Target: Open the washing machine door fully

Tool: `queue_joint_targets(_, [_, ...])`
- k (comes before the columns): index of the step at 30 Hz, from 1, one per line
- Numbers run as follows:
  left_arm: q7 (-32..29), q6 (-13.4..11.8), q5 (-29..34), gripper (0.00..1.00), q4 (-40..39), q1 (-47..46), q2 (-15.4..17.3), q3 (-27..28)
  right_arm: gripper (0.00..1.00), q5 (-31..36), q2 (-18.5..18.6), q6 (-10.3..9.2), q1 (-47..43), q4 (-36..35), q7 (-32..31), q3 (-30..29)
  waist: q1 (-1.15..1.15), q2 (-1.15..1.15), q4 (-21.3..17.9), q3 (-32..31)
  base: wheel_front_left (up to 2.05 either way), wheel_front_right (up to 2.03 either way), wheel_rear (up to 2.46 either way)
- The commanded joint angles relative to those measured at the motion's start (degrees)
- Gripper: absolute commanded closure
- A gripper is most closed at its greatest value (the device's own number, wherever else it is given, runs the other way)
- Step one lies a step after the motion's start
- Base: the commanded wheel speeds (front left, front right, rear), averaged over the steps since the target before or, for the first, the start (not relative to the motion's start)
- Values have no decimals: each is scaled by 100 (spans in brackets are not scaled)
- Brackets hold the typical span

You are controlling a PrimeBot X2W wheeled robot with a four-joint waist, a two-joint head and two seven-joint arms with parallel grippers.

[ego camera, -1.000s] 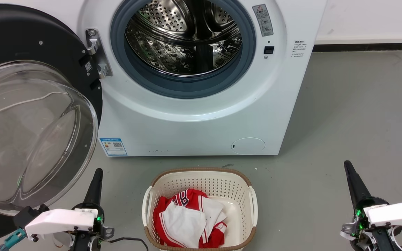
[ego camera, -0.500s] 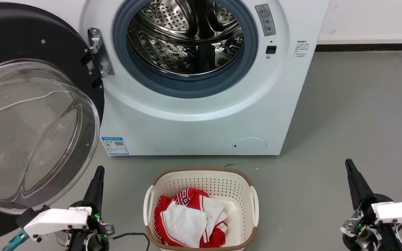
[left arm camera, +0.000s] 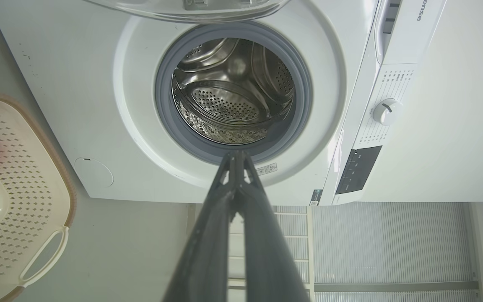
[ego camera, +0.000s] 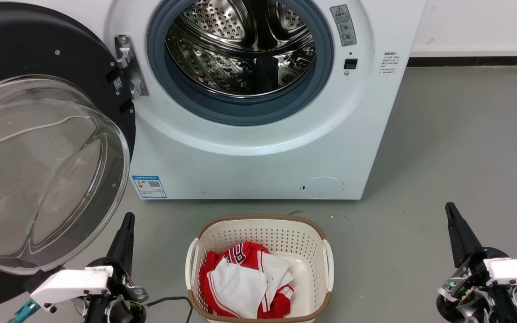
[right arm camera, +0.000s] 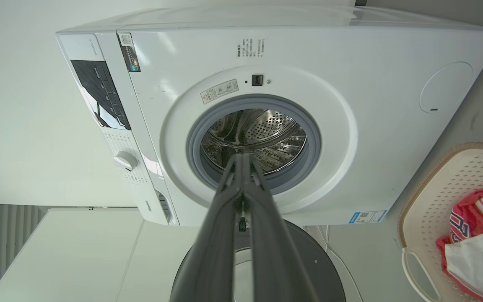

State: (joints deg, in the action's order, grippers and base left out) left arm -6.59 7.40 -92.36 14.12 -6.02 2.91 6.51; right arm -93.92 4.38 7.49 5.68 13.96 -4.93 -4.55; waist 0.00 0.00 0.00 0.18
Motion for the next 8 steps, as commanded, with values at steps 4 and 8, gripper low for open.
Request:
queue_joint_targets(4, [-15,26,-9,100,3,-43,-10,19,100,-10,-22,0,73,12,-11,-13,0,0,0,0,0,0,0])
queue_joint_targets(8, [-15,26,-9,100,2,-43,-10,18,100,3,-28,0,74,12,-22,-23,0,0,0,0,0,0,0])
